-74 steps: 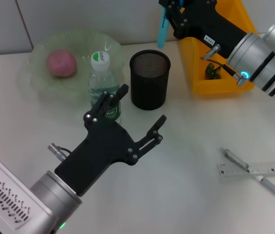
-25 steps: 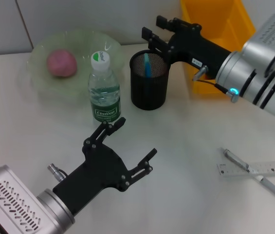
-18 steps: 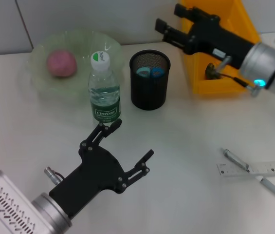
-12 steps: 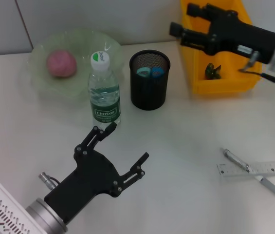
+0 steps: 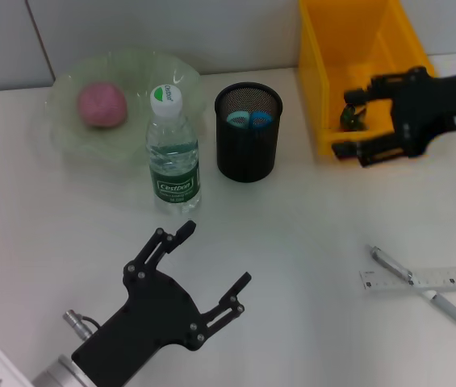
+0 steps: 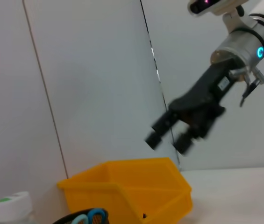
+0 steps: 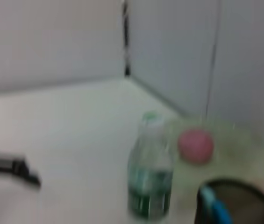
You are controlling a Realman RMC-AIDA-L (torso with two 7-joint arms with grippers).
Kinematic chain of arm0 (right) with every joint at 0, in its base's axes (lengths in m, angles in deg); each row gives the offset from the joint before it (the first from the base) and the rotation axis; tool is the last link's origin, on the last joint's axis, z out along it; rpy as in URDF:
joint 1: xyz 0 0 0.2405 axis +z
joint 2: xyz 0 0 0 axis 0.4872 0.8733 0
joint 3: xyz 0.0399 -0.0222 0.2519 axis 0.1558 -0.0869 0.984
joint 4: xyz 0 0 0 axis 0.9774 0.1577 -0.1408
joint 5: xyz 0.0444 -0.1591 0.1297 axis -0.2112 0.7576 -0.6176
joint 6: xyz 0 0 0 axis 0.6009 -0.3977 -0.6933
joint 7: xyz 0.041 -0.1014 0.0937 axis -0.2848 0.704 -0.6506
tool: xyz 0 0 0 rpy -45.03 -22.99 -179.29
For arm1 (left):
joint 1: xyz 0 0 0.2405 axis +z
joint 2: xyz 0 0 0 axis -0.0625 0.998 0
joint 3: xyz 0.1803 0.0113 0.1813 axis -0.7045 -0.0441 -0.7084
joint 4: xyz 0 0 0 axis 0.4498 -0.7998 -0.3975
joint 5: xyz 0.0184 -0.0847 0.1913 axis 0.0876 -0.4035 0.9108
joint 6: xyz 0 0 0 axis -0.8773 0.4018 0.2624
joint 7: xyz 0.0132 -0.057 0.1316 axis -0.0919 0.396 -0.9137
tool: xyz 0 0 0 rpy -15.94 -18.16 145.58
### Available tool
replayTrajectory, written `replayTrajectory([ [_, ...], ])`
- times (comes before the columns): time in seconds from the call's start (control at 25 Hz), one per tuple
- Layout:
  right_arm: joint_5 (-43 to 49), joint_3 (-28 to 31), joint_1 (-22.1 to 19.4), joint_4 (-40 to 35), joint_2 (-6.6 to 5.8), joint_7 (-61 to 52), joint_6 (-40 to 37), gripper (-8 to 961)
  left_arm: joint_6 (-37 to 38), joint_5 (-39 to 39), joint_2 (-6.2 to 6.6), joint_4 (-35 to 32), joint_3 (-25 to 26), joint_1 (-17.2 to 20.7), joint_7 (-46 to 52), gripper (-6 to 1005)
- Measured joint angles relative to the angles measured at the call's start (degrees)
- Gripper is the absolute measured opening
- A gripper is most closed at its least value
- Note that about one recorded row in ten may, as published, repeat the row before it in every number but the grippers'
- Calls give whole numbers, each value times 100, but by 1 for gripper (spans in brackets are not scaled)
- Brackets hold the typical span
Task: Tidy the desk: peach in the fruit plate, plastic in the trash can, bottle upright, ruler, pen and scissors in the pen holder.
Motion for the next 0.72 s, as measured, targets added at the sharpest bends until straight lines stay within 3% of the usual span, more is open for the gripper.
replayTrajectory([
  [0.24, 1316, -144, 438, -445, -75, 173, -648, 836, -331, 7, 54, 3, -128, 81, 0, 856],
  [0.52, 2164, -1086, 629, -921, 14, 362, -1008, 835, -352, -29, 11, 56, -132, 94, 1, 856],
  [0.72, 2435, -1381, 766, -895, 59, 361, -1161, 835, -356, -37, 3, 81, -135, 94, 4, 855],
])
